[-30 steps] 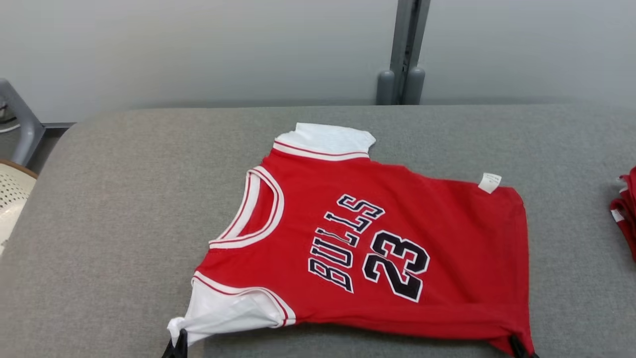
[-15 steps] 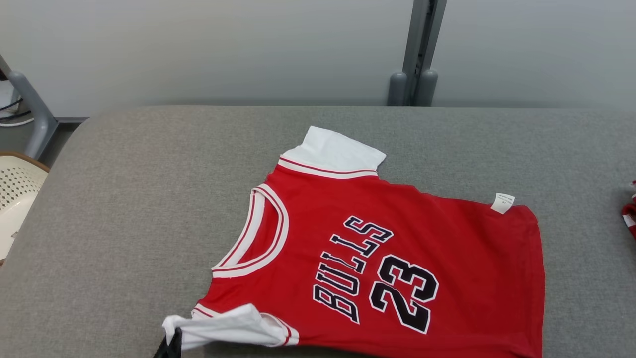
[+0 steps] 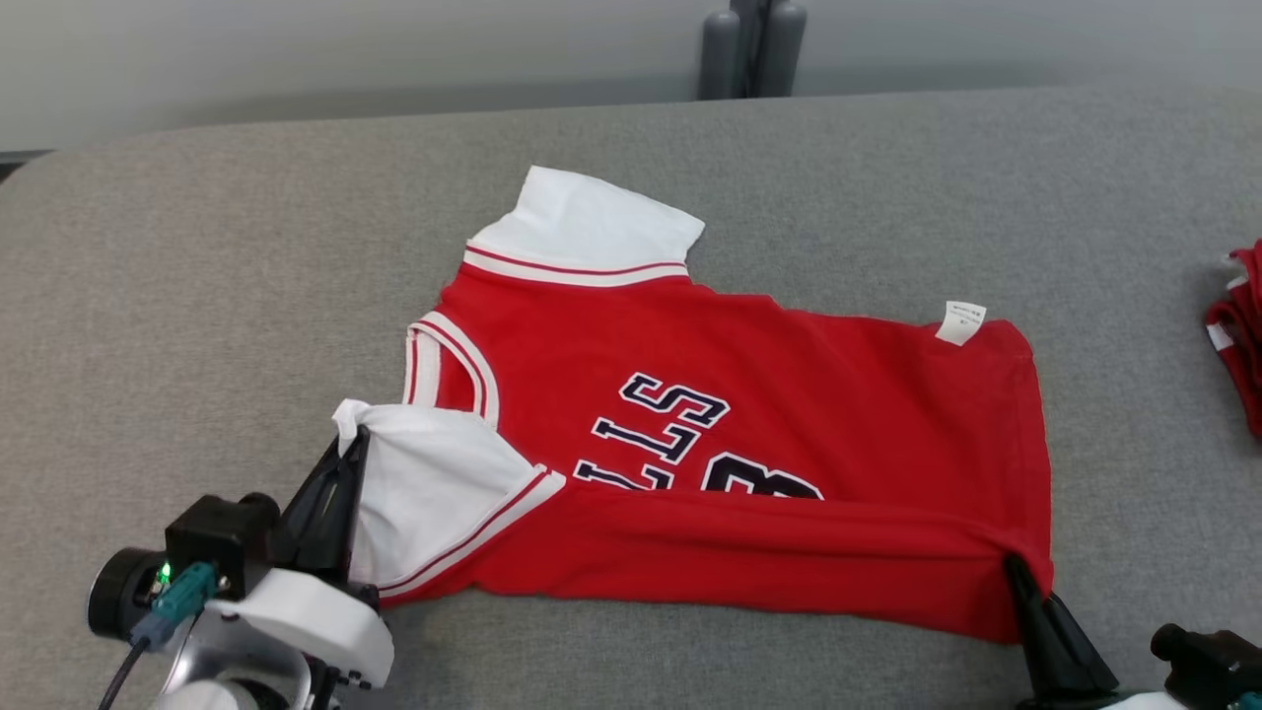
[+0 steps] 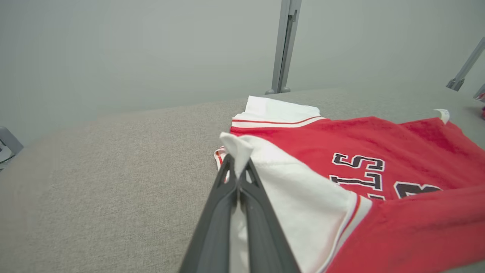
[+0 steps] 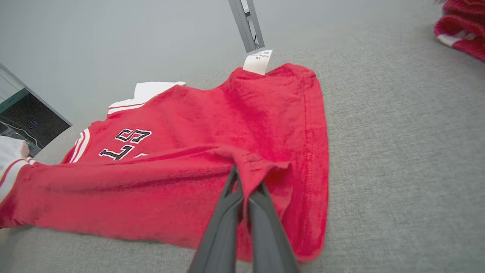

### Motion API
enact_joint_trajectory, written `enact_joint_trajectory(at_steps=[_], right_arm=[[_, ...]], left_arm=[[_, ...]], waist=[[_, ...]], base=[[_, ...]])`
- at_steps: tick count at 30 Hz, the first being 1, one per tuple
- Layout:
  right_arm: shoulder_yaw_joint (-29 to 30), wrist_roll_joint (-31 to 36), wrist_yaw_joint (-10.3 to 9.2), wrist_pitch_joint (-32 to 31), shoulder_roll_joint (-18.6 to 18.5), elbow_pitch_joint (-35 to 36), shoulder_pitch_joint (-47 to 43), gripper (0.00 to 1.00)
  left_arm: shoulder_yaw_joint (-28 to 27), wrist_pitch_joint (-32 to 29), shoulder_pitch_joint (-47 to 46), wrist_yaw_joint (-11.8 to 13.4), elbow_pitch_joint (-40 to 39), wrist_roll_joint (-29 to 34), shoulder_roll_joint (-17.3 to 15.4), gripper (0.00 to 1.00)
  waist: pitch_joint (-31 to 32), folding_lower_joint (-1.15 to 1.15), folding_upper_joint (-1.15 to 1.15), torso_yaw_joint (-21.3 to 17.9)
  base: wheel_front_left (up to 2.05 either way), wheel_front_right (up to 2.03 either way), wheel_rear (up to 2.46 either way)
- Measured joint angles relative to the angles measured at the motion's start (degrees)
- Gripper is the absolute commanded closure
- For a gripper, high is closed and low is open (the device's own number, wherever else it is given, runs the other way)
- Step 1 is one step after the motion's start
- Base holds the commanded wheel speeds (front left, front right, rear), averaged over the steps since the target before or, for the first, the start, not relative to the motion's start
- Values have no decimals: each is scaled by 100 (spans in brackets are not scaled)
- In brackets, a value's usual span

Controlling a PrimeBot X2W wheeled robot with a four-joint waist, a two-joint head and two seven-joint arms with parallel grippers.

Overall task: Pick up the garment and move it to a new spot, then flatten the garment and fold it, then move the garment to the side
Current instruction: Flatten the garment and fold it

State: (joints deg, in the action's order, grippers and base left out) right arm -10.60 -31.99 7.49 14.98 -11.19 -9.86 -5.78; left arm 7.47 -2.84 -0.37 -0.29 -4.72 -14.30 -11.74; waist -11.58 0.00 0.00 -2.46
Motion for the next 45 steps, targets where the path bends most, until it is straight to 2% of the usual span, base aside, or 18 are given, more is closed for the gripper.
enact_joint_trajectory(at_steps=[7,9,10,11,12,15,18,21,25,28,34,45], right_arm=[[-64,-81,0,1,101,-355,285,100],[-69,-82,0,1,119,-434,307,97],[-57,-83,0,1,136,-461,321,69],[-42,-81,0,1,156,-487,342,51],[-25,-71,0,1,169,-514,354,0],[69,66,0,1,223,-459,350,0],[330,409,0,1,277,-143,338,0],[687,839,0,1,352,227,309,0],[1114,1402,0,1,456,606,296,0],[1217,1727,0,1,528,768,297,0],[1240,2056,0,1,588,844,98,0],[1051,2141,0,-37,616,838,-191,0]], left_arm=[[90,205,-772,-234,1085,-138,37,100],[120,248,-903,-276,1402,-165,62,41],[125,320,-953,-296,1521,-167,71,0],[125,371,-1007,-303,1630,-191,94,0],[124,435,-1056,-318,1731,-222,126,0],[76,769,-1094,-256,1925,-224,164,0],[-45,1212,-1039,-87,1961,-194,203,0],[-148,1539,-813,134,1828,-167,318,0],[-281,1734,-566,309,1472,-127,434,0],[-297,1768,-347,358,1285,-140,572,0],[-253,1782,105,442,1102,108,603,0],[-167,1783,574,413,1293,215,549,0]], waist=[[-404,0,0,-265],[-490,0,0,-307],[-523,0,0,-323],[-549,0,0,-336],[-569,0,0,-346],[-560,0,0,-364],[-472,0,0,-393],[-342,0,0,-426],[-131,0,0,-428],[55,0,0,-388],[517,0,0,-287],[998,0,0,-148]], base=[[0,0,0],[0,0,0],[0,0,0],[0,0,0],[0,0,0],[0,0,0],[0,0,0],[0,0,0],[0,0,0],[0,0,0],[0,0,0],[0,0,0]])
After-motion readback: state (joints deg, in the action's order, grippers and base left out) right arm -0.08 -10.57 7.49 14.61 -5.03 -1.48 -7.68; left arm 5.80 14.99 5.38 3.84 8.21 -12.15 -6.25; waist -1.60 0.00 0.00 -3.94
